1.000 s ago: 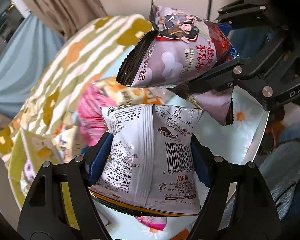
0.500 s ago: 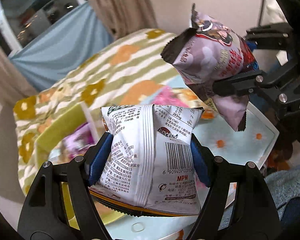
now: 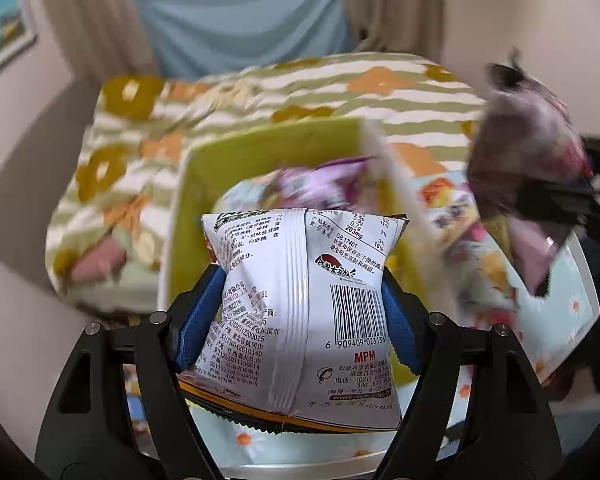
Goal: Organize snacks
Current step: 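Carry both bags over the box and open both grippers to drop them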
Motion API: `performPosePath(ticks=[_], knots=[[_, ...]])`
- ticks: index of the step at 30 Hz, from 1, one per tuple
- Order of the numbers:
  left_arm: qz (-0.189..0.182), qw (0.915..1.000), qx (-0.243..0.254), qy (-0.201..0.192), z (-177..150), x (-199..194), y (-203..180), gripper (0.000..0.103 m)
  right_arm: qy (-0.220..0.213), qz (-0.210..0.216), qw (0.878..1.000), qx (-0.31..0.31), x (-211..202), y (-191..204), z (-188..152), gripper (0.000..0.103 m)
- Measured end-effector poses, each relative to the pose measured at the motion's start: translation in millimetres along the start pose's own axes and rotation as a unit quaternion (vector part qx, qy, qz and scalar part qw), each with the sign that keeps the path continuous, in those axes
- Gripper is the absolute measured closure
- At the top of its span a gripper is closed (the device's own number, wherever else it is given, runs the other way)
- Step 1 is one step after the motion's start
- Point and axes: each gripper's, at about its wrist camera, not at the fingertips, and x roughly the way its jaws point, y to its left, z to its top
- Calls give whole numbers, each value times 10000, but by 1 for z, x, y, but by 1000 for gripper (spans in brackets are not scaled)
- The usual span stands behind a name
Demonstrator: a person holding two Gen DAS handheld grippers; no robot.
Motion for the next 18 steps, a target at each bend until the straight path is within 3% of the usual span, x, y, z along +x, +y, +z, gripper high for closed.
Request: performPosePath(ticks=[7,9,10,11,18], knots=[[-81,9981,-484,378,-9,54,49,28,265,27,9982,536,50,27,10,53],[-160,9971,-617,415,-4,70,53,19,321,-22,9966,753,61,31,11,53],[-193,9969,-645,408,-4,74,56,3,336,-37,9952,913,65,33,10,53],[-197,9972,-648,327,-4,73,57,0,343,-37,9945,993,67,34,9,53],[-262,9983,-487,205,-21,63,59,0,445,-286,9898,1323,71,48,-5,53]])
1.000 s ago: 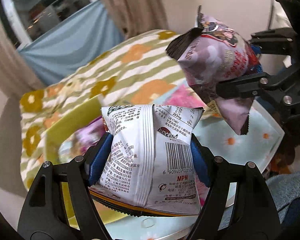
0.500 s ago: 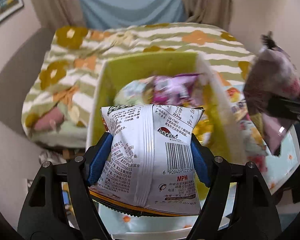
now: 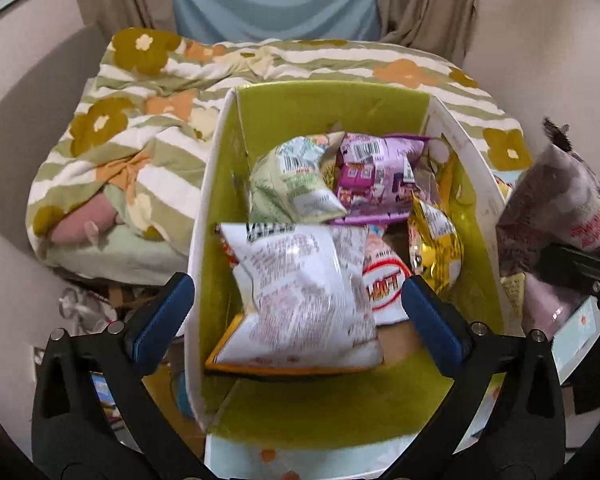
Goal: Organize snacks
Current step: 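Carry both bags over the box and open both grippers to drop them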
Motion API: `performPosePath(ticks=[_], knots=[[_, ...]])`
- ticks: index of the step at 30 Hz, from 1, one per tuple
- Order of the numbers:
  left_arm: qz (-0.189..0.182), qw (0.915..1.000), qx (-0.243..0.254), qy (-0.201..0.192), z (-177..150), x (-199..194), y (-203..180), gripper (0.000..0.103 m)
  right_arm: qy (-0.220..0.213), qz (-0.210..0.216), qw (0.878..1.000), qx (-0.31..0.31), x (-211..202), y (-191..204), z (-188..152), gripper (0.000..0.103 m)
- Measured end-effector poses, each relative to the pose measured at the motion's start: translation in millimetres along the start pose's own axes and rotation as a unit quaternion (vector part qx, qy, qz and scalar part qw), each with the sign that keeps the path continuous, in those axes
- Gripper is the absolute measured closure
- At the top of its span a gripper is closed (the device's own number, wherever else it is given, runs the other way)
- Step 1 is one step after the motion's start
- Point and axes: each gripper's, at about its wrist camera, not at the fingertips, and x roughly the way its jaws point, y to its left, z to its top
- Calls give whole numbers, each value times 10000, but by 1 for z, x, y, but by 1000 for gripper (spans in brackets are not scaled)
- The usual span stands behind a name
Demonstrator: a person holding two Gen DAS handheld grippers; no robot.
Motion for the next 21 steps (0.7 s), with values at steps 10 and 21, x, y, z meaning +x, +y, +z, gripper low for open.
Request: performPosePath(ticks=[10,21], knots=[[15,9986,-512,-140,-27,-31,6,0,119,-25,9999,99,14,14,-3,51],[267,9978,-608,-65,-45,-34,11,0,129,0,9999,104,32,18,-11,0]])
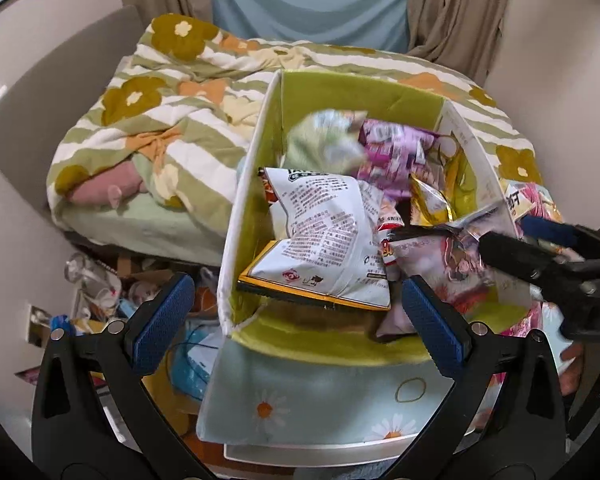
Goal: Organize snacks
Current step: 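Carry both bags over the box and open both grippers to drop them, then move both tools back to the tray and lower toward the remaining bags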
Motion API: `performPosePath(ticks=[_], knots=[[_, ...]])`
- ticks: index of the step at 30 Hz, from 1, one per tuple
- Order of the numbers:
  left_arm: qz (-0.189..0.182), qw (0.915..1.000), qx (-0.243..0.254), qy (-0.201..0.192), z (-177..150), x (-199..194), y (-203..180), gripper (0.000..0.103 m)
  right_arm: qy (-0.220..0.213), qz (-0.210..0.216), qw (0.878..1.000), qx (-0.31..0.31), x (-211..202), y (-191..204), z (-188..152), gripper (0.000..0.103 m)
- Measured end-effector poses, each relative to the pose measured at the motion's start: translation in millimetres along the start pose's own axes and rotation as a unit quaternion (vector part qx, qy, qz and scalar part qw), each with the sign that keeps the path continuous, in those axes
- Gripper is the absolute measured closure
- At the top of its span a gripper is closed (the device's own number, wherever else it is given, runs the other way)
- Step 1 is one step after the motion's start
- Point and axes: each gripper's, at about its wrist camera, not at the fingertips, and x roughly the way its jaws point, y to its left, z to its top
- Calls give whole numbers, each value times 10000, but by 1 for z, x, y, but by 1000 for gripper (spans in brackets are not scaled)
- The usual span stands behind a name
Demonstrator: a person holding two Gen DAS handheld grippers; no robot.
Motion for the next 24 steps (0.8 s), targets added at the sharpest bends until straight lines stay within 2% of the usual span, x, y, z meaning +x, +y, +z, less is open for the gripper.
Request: performPosePath(ticks=[8,13,20,24], knots=[[-32,10000,-15,35,-8,-1,-4,0,-280,-73,9996,-75,-19,-7,-7,1],[-133,9998,125,-114,-4,-14,-17,0,-363,-37,9993,-54,-36,-11,-10,1],[-481,9961,638,-370,8,-34,-58,0,-624,-206,9977,134,-77,-25,-23,0],[-772,9923,860,-452,10,-39,-87,0,-850,-503,9945,359,-110,-49,-36,0]])
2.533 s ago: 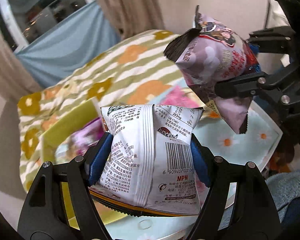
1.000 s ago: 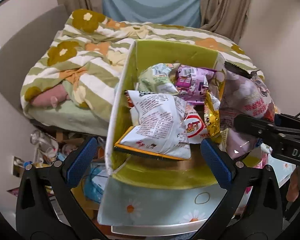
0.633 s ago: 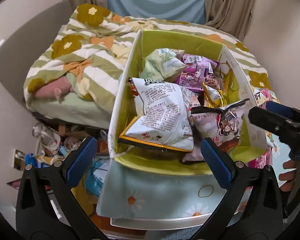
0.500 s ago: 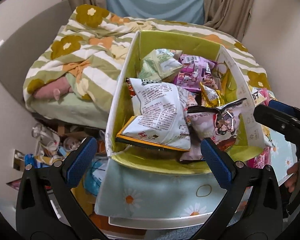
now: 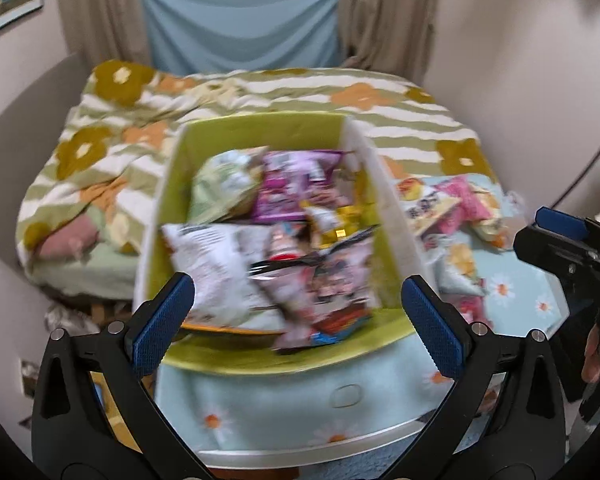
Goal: Organize snacks
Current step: 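Move both tools back to the tray and lower toward the remaining bags, then grasp the pink strawberry bag with the left gripper while the right grasps the corn chip bag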
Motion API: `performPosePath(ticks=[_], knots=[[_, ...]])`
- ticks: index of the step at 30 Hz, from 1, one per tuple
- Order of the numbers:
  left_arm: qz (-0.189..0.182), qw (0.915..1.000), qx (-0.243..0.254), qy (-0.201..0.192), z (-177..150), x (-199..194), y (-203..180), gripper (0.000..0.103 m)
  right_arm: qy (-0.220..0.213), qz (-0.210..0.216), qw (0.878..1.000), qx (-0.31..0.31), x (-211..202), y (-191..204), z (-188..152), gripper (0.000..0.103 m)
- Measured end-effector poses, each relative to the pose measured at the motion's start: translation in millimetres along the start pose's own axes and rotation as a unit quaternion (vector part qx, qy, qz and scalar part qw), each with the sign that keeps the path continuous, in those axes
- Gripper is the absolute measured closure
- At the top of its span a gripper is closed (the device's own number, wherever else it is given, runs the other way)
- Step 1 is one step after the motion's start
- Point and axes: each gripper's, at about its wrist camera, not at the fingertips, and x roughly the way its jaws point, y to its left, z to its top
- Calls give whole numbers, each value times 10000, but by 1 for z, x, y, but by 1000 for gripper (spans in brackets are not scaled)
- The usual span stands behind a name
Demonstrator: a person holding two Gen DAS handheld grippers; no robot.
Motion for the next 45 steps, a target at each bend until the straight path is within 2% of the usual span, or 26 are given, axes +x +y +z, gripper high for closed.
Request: performPosePath(ticks=[5,11,16,22,25,32,37,39,41,45], knots=[[-275,9995,129,22,-3,3,-34,0,-181,-419,9987,207,-29,-37,-6,0],[-339,9990,202,210,-14,12,-77,0,-149,-520,9984,138,-40,-76,-9,0],[-370,9982,-115,453,-27,28,-112,0,-32,-279,9996,-100,-35,-109,-13,0],[-279,9958,-308,817,-44,52,-152,0,330,190,9982,-467,-18,-142,-16,0],[-311,9926,-513,1053,-55,76,-174,0,534,411,9955,-660,-3,-156,-16,0],[-319,9831,-1107,1422,-84,127,-196,0,993,856,9867,-965,38,-175,-16,0],[-171,9813,-1184,1509,-97,150,-203,0,1233,1102,9781,-1264,63,-174,-18,0],[-189,9799,-1220,1569,-102,159,-206,7,1286,1155,9756,-1353,70,-171,-19,0],[-157,9773,-1256,1701,-108,170,-206,22,1361,1228,9729,-1407,78,-169,-21,0],[-174,9766,-1310,1695,-111,174,-207,25,1481,1372,9697,-1376,87,-169,-23,0]])
